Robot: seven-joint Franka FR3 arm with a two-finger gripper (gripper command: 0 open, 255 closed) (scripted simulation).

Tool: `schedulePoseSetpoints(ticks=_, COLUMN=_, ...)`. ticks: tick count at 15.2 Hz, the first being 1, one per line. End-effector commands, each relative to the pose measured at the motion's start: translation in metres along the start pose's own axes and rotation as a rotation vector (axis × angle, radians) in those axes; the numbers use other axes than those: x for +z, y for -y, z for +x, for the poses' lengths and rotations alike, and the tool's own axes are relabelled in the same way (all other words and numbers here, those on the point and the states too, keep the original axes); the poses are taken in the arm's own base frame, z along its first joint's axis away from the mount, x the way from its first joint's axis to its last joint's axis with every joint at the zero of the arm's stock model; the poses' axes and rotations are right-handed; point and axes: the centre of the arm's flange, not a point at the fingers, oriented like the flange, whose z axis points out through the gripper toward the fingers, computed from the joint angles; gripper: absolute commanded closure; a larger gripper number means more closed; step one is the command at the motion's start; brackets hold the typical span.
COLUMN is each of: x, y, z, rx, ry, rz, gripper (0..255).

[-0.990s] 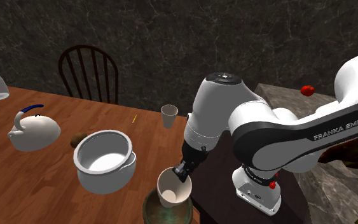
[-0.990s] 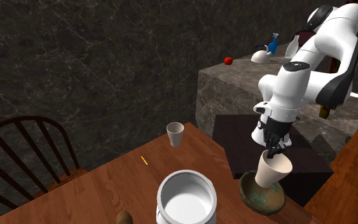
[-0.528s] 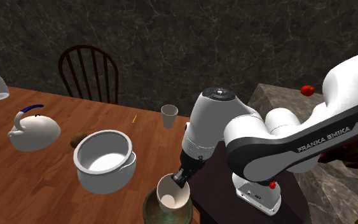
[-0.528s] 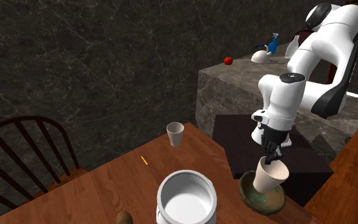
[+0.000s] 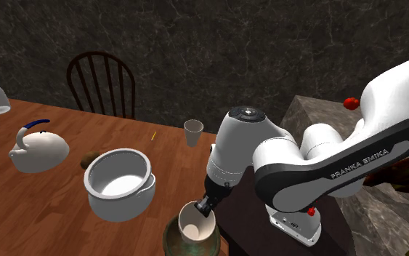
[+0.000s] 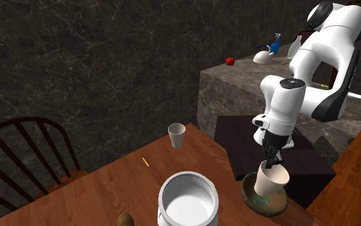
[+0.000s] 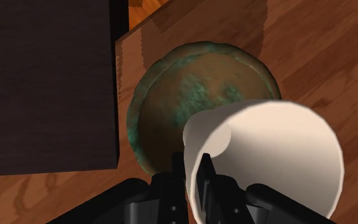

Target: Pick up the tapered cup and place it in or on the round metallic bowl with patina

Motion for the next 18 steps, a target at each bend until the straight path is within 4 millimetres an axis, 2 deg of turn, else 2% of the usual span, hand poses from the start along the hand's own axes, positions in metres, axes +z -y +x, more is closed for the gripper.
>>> schedulePoseSetpoints(ticks=1, x=0.0, y=0.0, z=0.0, rx=0.0, ry=0.0, rz=0.0, gripper=255)
schedulePoseSetpoints(ticks=2, x=0.0, y=0.0, z=0.0, rx=0.0, ry=0.0, rz=0.0, gripper=0)
schedulePoseSetpoints(ticks=7, x=0.0, y=0.0, z=0.0, rx=0.0, ry=0.0, rz=0.0, gripper=0)
schedulePoseSetpoints(ticks=11, x=-0.05, y=0.0, z=0.0, rx=0.0, ry=0.0, rz=0.0, gripper=0)
schedulePoseSetpoints(ticks=18, x=-0.05, y=0.0, z=0.0, rx=0.0, ry=0.0, rz=0.0, gripper=0)
